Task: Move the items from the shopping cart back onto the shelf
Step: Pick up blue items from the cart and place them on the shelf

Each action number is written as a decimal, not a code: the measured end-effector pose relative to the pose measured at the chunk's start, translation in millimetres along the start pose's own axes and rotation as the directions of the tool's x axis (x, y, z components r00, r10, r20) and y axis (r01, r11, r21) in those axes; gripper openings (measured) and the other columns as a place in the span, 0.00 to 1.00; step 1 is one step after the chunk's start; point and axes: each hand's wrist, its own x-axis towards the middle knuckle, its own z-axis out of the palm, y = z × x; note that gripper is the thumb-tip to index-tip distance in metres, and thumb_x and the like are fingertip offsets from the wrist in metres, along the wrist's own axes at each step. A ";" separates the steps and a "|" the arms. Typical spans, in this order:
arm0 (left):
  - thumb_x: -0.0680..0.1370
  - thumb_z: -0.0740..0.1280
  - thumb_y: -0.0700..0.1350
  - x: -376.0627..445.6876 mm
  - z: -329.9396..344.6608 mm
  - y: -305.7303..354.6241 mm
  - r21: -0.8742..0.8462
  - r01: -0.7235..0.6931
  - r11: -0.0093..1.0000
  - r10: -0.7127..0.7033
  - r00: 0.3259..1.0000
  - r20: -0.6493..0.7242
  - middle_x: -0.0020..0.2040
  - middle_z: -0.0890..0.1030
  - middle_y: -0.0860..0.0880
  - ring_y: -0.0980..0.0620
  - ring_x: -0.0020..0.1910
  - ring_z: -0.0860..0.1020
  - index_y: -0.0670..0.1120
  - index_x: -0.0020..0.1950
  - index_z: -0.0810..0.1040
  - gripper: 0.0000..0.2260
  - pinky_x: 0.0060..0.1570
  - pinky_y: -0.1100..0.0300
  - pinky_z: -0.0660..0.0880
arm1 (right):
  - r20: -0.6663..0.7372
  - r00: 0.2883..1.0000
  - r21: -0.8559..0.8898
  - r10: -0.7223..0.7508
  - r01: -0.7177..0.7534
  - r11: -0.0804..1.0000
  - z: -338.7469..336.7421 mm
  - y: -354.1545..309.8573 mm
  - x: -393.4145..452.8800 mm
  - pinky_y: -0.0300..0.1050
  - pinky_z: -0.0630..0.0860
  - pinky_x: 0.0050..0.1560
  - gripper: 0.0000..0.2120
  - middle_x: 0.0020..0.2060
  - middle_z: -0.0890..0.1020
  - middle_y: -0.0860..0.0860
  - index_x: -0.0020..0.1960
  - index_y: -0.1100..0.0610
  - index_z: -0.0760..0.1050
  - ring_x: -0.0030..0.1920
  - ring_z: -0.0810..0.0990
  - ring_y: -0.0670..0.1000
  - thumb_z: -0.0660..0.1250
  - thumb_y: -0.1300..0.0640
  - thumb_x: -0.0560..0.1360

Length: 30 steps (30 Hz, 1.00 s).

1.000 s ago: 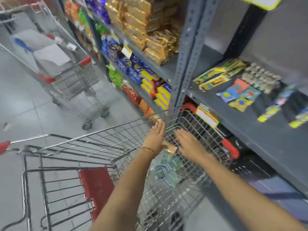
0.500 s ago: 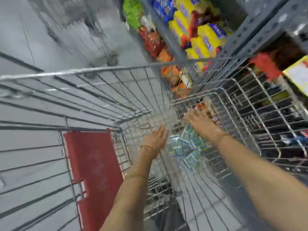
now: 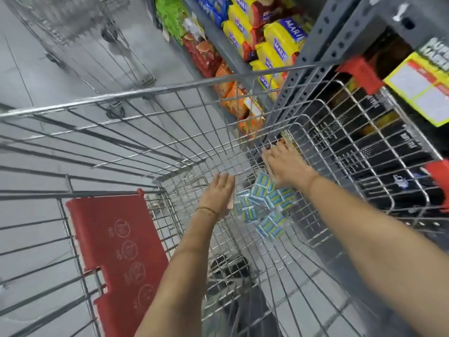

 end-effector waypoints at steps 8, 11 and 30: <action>0.68 0.75 0.46 -26.5 -111.0 66.9 0.023 -0.120 0.992 0.122 0.991 -0.060 0.74 0.58 0.39 0.41 0.74 0.56 0.41 0.74 0.52 0.43 0.76 0.50 0.53 | 0.053 0.991 0.441 0.125 -0.135 0.887 -77.2 33.1 -102.9 0.55 0.68 0.68 0.53 0.72 0.56 0.61 0.76 0.62 0.48 0.71 0.61 0.64 0.70 0.37 0.64; 0.68 0.74 0.48 -40.7 -171.9 114.8 0.094 -0.233 0.968 0.239 0.969 -0.060 0.74 0.58 0.38 0.41 0.75 0.54 0.39 0.75 0.51 0.44 0.76 0.52 0.51 | -0.066 0.976 0.485 0.209 -0.152 0.861 -113.1 50.7 -169.1 0.53 0.69 0.65 0.42 0.64 0.66 0.61 0.70 0.64 0.58 0.64 0.67 0.62 0.69 0.42 0.66; 0.64 0.78 0.47 -90.0 -288.4 543.1 0.315 -0.782 0.538 0.816 0.577 0.040 0.72 0.62 0.42 0.43 0.71 0.63 0.42 0.75 0.55 0.46 0.70 0.54 0.63 | 0.072 0.513 0.752 0.855 -0.591 0.291 -63.5 222.0 -539.5 0.50 0.68 0.67 0.38 0.66 0.70 0.56 0.69 0.57 0.66 0.67 0.69 0.56 0.73 0.44 0.64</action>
